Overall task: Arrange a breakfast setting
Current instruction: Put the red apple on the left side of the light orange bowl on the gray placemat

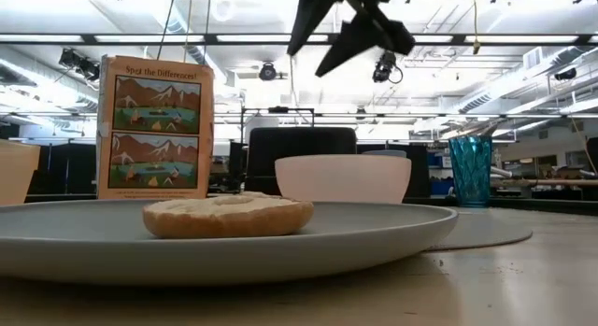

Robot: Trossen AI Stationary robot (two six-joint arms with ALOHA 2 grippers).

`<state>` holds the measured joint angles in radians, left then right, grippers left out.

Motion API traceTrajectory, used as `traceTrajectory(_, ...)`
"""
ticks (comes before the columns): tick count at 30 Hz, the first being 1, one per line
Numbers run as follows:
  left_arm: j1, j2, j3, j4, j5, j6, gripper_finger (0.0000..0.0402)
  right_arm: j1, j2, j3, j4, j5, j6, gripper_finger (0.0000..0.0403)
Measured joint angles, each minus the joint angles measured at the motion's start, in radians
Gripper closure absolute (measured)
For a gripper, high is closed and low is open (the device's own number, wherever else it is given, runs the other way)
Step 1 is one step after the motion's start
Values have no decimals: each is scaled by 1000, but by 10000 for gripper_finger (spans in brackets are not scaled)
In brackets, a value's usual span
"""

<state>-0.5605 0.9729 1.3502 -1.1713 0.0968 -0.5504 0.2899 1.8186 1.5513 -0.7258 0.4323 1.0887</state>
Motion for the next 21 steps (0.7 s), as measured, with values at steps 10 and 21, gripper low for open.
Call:
traceTrajectory(10, -297, 189, 0, -162, -22, -15, 249, 16, -58, 0, 34, 75, -64, 202)
traceTrajectory(21, -415, 239, -380, 82, 73, -30, 249, 126, -56, 0, 136, 137, -62, 202)
